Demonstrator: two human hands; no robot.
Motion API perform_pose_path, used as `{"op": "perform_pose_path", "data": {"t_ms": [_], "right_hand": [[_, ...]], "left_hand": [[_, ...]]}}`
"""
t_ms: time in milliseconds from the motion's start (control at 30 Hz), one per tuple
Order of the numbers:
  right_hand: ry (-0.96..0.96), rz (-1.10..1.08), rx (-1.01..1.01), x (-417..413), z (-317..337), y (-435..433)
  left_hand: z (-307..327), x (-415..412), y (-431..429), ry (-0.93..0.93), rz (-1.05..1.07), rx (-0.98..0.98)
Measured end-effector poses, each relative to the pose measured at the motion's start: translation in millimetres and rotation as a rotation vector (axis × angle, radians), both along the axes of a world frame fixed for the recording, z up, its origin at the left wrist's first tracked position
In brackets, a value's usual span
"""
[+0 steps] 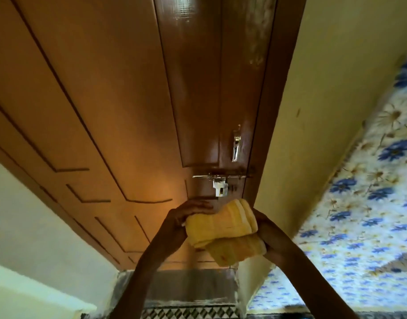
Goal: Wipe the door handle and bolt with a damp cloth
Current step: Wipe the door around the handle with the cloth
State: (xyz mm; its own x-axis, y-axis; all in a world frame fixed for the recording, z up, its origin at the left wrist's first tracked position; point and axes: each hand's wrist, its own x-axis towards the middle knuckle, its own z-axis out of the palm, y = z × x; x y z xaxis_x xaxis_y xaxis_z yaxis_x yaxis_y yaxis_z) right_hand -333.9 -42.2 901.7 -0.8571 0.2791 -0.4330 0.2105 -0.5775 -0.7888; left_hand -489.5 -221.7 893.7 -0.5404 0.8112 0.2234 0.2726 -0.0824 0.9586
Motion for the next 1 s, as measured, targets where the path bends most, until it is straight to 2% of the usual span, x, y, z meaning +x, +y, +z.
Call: {"op": "perform_pose_path", "data": {"t_ms": [100, 167, 233, 400, 467, 567, 667, 767, 867, 900, 933, 1000], "right_hand": [[0.043, -0.003, -0.06, -14.3, 10.8, -6.1], [0.073, -0.021, -0.06, -25.7, 16.0, -13.9], [0.112, -0.109, -0.078, -34.9, 20.1, -20.3], [0.081, -0.313, -0.145, -44.0, 7.3, -15.8], [0.064, -0.309, -0.144, -39.3, 6.6, -15.4], [0.04, -0.211, -0.053, -29.1, 12.3, -20.1], [0.032, -0.158, 0.025, -19.4, 10.9, -19.1], [0.031, -0.251, -0.096, -16.8, 15.4, -7.1], [0.059, -0.373, -0.187, -15.6, 26.0, 2.9], [0.096, -0.414, -0.165, -16.6, 29.5, 4.3], [0.139, -0.482, -0.101, -19.7, 32.1, 4.7], [0.163, -0.719, 0.22, -27.1, 32.5, 5.6]], "left_hand": [[4.9, -25.4, -0.9, -0.037, -0.116, 0.031], [10.8, -35.5, 2.1, -0.166, -0.116, -0.021], [6.4, -46.2, 4.9, -0.189, -0.132, -0.046], [6.9, -66.7, 12.3, 0.103, -0.127, 0.038], [7.9, -67.9, 20.0, 0.107, -0.134, 0.062], [10.1, -62.2, 32.4, -0.004, -0.103, 0.057], [11.4, -56.5, 45.0, -0.25, -0.104, -0.009], [14.8, -51.8, 59.3, -0.431, -0.17, -0.101], [20.7, -55.2, 75.4, -0.618, -0.138, -0.052], [22.6, -58.5, 81.4, -0.613, -0.076, -0.023], [26.0, -62.6, 86.3, -0.517, 0.009, -0.014], [33.4, -71.9, 95.9, -0.152, 0.179, 0.008]]}}
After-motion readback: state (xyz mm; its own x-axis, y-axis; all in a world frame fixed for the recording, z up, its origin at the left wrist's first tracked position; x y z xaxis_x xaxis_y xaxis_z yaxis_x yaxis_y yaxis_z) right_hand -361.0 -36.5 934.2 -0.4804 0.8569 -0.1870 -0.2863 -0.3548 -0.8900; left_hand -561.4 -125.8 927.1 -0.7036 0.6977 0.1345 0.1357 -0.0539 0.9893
